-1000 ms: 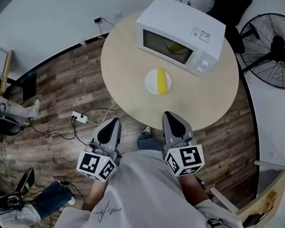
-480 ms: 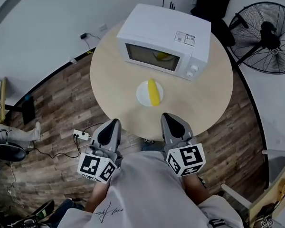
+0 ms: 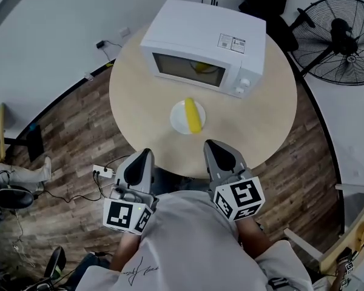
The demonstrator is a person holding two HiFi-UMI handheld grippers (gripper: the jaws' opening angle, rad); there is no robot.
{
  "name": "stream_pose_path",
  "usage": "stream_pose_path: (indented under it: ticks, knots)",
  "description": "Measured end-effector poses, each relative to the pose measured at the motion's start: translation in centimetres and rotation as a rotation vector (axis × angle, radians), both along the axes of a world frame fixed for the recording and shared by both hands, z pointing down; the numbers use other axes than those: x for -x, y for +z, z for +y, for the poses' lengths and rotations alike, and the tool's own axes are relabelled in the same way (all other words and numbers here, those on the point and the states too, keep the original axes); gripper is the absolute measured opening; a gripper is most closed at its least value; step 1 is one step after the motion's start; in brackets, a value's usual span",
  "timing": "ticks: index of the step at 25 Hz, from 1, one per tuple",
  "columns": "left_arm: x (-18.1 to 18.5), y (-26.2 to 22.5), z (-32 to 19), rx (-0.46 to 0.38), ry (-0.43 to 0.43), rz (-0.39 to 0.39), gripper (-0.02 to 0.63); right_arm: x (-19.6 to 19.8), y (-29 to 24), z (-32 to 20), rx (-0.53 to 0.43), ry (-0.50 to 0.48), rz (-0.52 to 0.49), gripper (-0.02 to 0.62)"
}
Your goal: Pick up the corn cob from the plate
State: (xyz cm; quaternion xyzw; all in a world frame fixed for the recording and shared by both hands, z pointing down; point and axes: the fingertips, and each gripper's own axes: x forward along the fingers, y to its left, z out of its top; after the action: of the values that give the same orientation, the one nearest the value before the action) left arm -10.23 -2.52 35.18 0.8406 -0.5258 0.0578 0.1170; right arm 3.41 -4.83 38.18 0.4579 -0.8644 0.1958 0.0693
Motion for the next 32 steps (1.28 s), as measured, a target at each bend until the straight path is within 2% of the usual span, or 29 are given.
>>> stream_pose_path:
  ticks: [9, 25, 32]
  knots:
    - [0.7, 0.0, -0.6, -0.017, -0.024, 0.036, 0.0, -0.2, 0.8, -0.9, 0.028, -0.008, 0.0, 0.011]
    - [1.0, 0.0, -4.2, -0.022, 0.038, 0.077, -0.009, 0.2, 1.9, -4.8, 0.045, 0.043, 0.016, 0.034]
    - [2.0, 0.0, -5.1, -0.012, 0.021, 0.081, -0.009, 1.5, 3.0, -6.0, 0.075, 0.04, 0.025, 0.043]
